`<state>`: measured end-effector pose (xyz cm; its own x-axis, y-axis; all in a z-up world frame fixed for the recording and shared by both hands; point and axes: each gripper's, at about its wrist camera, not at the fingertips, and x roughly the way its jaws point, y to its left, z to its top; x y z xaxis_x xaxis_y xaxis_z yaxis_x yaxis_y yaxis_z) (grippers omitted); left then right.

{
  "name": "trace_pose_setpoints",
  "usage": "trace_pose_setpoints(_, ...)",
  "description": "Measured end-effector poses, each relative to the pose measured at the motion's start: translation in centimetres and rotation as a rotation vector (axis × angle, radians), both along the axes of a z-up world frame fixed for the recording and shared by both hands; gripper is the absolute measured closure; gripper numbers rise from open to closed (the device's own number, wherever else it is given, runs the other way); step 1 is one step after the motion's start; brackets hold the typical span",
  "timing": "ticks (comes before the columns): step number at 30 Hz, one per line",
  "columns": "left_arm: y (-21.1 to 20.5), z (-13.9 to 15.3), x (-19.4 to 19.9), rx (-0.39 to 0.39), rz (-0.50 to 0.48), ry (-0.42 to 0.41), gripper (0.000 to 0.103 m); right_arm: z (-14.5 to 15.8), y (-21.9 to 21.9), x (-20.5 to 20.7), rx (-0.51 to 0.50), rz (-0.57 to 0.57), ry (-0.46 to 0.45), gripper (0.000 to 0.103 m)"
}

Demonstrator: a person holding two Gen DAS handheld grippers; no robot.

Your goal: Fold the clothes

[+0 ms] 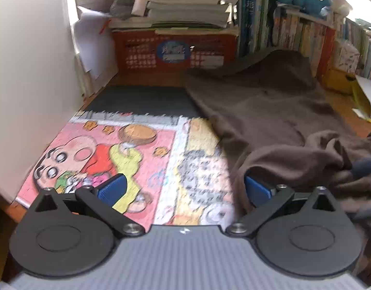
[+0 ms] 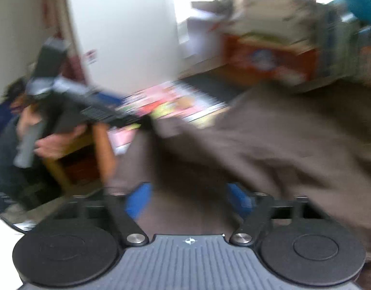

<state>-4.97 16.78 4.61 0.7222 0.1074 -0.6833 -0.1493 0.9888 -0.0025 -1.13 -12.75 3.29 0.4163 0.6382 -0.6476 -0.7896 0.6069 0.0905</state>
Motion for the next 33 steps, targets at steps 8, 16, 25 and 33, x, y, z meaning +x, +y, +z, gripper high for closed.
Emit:
trace_pose_setpoints(8,-3.9,4.2,3.3,-0.036,-0.183,-0.105,0.0,2.0,-9.2,1.2,-0.09,-0.3,-0.171,0.01)
trace_pose_setpoints(16,-8.9,1.9,7.1,0.139,-0.416,-0.031,0.0,-1.6,-12.0,3.3,-0.173,-0.299,-0.082,0.01)
trace_pose_setpoints(25,-8.9,1.8,7.2,0.242,-0.513,-0.018,0.0,-3.0,-16.3,3.7,-0.118,-0.331,-0.017,0.01)
trace_pose_setpoints(33,-11.6,2.3,2.6,0.297,-0.663,-0.082,0.0,-3.8,-16.6,4.5,-0.109,-0.334,0.001,0.01)
